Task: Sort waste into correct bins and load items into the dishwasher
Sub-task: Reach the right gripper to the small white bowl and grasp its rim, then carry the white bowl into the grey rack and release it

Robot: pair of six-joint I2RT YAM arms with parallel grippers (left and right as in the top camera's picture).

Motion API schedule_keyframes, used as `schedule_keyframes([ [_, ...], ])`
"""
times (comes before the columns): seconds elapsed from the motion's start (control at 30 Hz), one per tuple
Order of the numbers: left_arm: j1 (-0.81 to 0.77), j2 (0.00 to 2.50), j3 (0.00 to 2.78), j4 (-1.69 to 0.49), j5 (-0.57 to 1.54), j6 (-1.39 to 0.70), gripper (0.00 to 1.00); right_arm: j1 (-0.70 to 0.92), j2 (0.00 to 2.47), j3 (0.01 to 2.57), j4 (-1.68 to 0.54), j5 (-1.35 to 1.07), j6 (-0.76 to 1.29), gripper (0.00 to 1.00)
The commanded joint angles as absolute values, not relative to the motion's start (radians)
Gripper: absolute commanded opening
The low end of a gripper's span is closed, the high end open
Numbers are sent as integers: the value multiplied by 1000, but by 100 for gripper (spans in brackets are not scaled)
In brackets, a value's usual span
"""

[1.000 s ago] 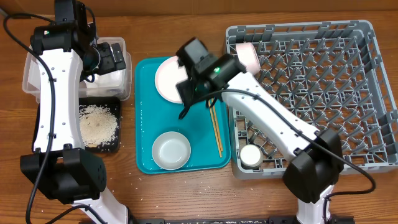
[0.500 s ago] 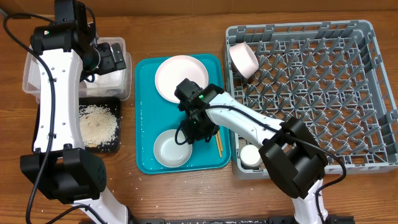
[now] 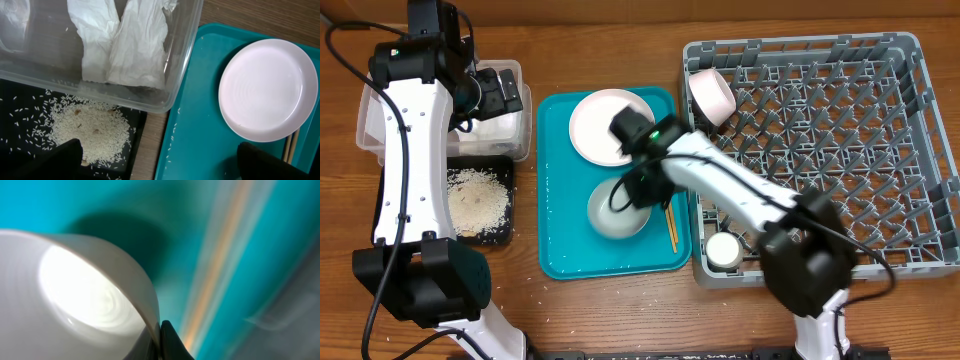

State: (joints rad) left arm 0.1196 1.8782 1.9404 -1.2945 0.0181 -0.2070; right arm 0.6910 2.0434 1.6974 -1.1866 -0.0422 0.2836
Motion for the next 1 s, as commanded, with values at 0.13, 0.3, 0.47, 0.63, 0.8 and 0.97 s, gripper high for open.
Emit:
schedule_keyframes([
  [0.13, 117, 1876, 1961, -1294, 19, -195, 100, 619, 1687, 1828, -1358, 636, 565, 4],
  [0.3, 117, 1876, 1961, -1294, 19, -195, 100, 588, 1615, 1821, -1469, 778, 671, 4],
  [0.47, 117, 1876, 1961, -1294, 19, -195, 100, 589, 1681, 1724, -1472, 976, 687, 4],
  [0.63, 117, 1876, 1961, -1294, 19, -195, 100, 606, 1834, 1633, -1476, 1190, 738, 4],
  [0.8, 117, 1876, 1961, -1294, 19, -195, 100, 620, 1950, 1626, -1483, 1282, 738, 4],
  [0.97, 117, 1876, 1961, -1294, 19, -195, 100, 635, 1999, 1621, -1517, 1262, 738, 4],
])
